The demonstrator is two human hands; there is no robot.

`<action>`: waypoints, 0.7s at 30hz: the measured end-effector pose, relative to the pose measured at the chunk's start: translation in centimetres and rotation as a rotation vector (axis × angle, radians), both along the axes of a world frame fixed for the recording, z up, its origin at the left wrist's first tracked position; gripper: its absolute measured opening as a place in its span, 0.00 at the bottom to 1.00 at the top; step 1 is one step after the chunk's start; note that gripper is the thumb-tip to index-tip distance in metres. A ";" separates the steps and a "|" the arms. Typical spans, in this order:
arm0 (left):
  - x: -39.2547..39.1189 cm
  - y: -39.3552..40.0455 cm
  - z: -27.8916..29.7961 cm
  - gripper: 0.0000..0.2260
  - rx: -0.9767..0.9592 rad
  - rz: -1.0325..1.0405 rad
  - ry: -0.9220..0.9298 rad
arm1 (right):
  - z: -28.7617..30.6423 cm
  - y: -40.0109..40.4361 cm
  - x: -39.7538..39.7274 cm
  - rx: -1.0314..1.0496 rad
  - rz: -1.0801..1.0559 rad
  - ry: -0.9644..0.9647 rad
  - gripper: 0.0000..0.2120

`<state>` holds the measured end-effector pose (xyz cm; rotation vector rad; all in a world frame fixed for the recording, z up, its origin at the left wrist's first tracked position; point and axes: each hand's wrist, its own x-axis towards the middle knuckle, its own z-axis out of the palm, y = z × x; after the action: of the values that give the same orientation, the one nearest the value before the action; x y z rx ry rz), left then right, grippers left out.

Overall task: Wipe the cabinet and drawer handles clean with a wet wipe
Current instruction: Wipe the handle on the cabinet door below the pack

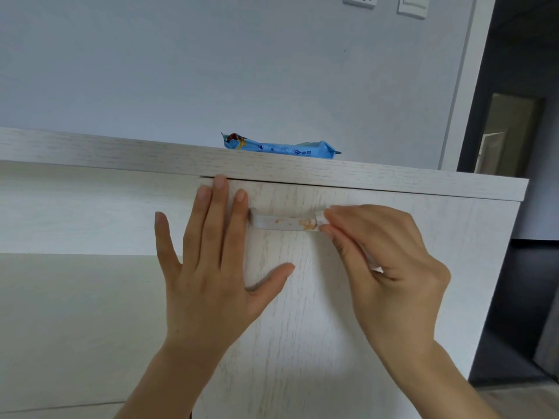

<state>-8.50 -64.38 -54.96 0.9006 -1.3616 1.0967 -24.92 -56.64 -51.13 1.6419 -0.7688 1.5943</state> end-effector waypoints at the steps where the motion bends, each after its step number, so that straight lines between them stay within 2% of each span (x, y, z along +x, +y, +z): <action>1: 0.0 0.0 0.0 0.38 -0.002 0.000 0.001 | 0.0 0.0 -0.1 0.000 -0.014 -0.005 0.09; 7: 0.0 0.0 -0.1 0.38 0.005 -0.003 -0.002 | -0.1 0.0 0.1 -0.010 -0.040 -0.045 0.09; 11: 0.1 0.0 -0.1 0.38 0.006 -0.019 -0.001 | -0.6 0.2 0.4 -0.005 0.034 -0.216 0.10; 16: 0.0 0.0 0.0 0.38 0.005 -0.018 0.002 | -0.5 -0.4 1.0 -0.020 0.004 -0.095 0.11; 21: 0.0 -0.1 -0.1 0.38 0.002 -0.013 0.002 | -0.8 -0.4 1.2 -0.021 -0.018 -0.118 0.10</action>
<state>-8.53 -64.43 -55.06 0.8925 -1.3650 1.0842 -23.73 -57.05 -51.89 1.5325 -0.8214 1.6934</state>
